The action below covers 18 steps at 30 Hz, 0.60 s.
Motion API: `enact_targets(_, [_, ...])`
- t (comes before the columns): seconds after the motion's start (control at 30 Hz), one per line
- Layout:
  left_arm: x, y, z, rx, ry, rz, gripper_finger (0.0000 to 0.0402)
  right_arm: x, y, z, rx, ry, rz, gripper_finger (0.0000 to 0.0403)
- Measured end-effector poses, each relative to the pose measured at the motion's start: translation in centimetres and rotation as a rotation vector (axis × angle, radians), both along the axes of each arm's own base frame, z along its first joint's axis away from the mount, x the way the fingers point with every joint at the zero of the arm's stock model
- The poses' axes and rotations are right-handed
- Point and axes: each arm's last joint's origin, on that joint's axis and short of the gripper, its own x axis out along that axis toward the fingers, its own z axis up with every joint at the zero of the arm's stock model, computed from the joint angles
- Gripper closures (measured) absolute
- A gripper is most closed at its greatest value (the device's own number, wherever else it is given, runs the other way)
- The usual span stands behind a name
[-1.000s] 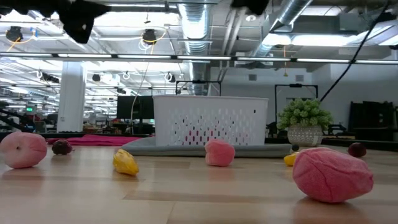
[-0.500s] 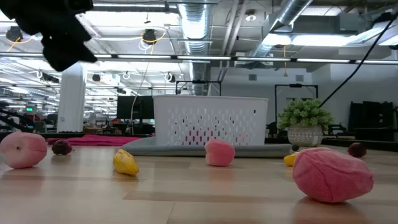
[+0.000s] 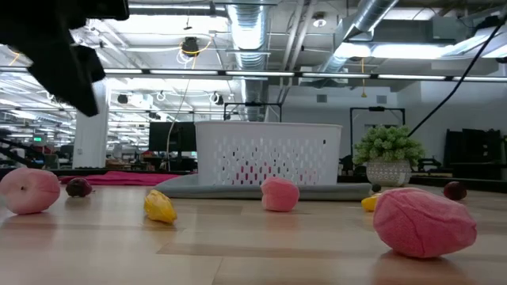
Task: Pick and placing Produce into tupperware
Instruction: Put the top left peach into the white basket
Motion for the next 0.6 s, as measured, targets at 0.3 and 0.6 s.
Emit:
enact_targets(0.3, [1.4,-2.7,-2.1,0.0,0.178,-0.003,0.02,-0.5,1.0,0.0,0.002,-0.003,0.006,0.0107])
enact_targets(0.6, [2.2,-3.3,-4.4,0.0,0.223,-0.021,0.02,-0.7,1.5,-0.1,-0.002,-0.004,0.012,0.0107])
